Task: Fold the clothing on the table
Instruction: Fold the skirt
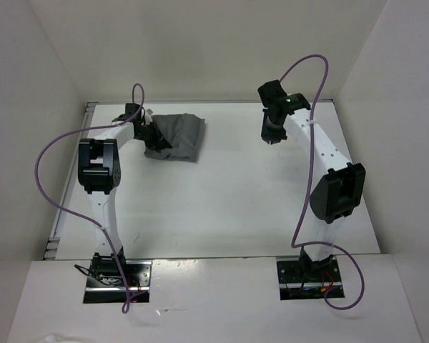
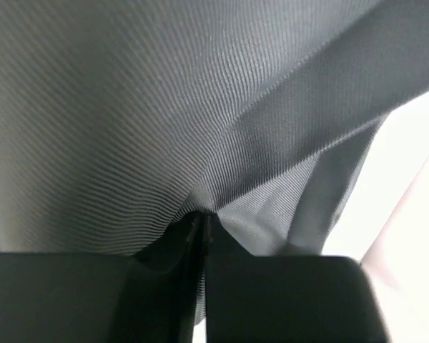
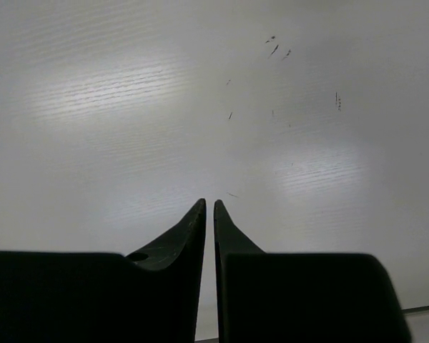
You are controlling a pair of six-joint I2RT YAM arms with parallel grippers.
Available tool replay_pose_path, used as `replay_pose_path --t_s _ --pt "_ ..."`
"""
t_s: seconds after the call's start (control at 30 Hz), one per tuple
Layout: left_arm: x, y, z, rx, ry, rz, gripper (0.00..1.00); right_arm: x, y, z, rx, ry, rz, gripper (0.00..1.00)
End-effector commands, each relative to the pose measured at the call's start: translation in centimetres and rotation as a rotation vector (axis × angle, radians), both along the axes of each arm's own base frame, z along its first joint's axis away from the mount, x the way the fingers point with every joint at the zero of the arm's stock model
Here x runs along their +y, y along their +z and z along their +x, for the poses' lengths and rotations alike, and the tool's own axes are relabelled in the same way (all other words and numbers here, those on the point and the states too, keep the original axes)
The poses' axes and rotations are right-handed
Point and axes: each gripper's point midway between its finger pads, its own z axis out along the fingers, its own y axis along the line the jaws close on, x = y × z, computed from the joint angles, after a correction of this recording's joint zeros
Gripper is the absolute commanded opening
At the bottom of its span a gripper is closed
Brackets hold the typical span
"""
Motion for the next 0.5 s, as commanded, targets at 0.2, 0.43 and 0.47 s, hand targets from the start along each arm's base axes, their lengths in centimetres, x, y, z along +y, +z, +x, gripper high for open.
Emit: replay_pose_path --t_s 0.2,0.43,0.47 --pt "3.8 19.5 -0.3 -0.424 -0.015 -0.012 0.66 -0.4 1.4 0.3 -0.056 -0.005 0.018 0.20" --pt "10.2 18.0 -4.9 -0.363 0.161 0.127 0.79 -0.8 1.3 0.4 -0.063 -0.014 0.020 0.75" --pt "10.7 18.4 -6.1 -0.369 0.183 0.143 0.79 -0.8 0.9 0.2 -0.053 -0.014 0.017 0.76"
